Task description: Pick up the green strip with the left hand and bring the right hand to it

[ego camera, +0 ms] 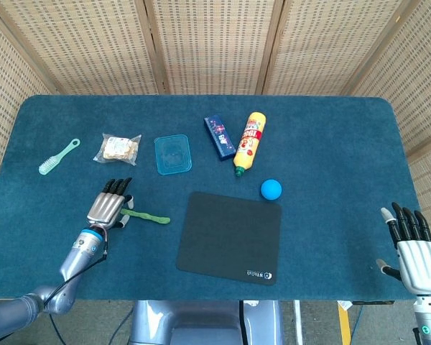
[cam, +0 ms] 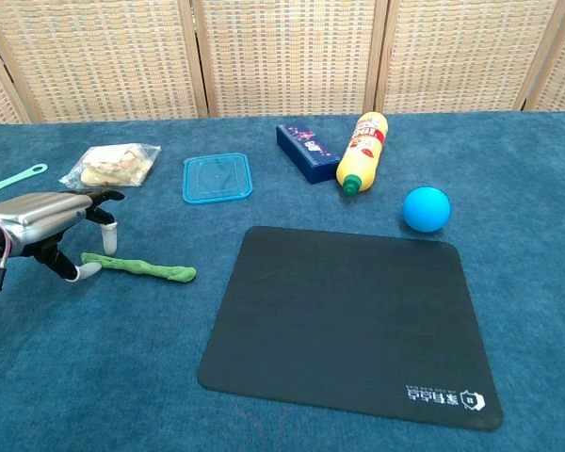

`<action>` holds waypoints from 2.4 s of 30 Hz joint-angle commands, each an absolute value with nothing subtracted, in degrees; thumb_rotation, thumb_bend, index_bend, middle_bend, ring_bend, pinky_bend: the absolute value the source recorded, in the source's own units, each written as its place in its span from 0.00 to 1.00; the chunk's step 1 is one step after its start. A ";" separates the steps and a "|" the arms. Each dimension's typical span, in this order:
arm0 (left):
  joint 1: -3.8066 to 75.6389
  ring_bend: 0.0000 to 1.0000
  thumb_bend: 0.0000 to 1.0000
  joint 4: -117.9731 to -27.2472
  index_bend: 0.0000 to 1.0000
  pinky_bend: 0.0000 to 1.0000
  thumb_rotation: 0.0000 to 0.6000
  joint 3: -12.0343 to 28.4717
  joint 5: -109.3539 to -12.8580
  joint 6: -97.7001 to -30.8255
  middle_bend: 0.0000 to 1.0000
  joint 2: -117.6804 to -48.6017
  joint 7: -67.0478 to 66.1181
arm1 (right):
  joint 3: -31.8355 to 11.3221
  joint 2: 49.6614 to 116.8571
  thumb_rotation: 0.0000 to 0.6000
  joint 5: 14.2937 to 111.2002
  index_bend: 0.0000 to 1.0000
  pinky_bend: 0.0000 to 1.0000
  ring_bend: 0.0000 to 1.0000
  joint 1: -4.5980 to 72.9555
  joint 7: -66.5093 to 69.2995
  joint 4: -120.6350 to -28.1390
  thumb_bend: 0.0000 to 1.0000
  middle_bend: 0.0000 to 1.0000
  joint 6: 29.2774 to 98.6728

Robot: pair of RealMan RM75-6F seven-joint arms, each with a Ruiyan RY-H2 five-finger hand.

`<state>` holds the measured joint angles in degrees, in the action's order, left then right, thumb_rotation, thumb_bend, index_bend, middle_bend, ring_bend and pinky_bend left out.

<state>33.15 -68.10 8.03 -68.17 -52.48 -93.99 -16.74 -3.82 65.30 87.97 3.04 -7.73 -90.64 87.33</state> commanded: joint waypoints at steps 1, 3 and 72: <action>33.25 0.00 0.40 -68.04 0.49 0.00 1.00 8.01 -67.83 -52.46 0.00 -94.18 -16.87 | -3.80 65.26 1.00 87.94 0.00 0.00 0.00 3.07 -7.62 -90.63 0.00 0.00 87.27; 33.31 0.00 0.40 -67.95 0.49 0.00 1.00 7.87 -67.62 -52.44 0.00 -94.33 -16.93 | -3.79 65.20 1.00 87.91 0.00 0.00 0.00 3.07 -7.50 -90.65 0.00 0.00 87.27; 38.28 0.00 0.65 -82.01 0.70 0.00 1.00 11.31 -85.52 -48.36 0.00 -88.60 51.10 | -6.86 61.17 1.00 103.59 0.21 0.00 0.00 20.11 4.32 -88.92 0.00 0.02 80.32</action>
<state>37.64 -81.95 11.16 -85.77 -48.83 -87.96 51.31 -6.61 61.98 101.68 16.96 -0.46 -88.88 82.44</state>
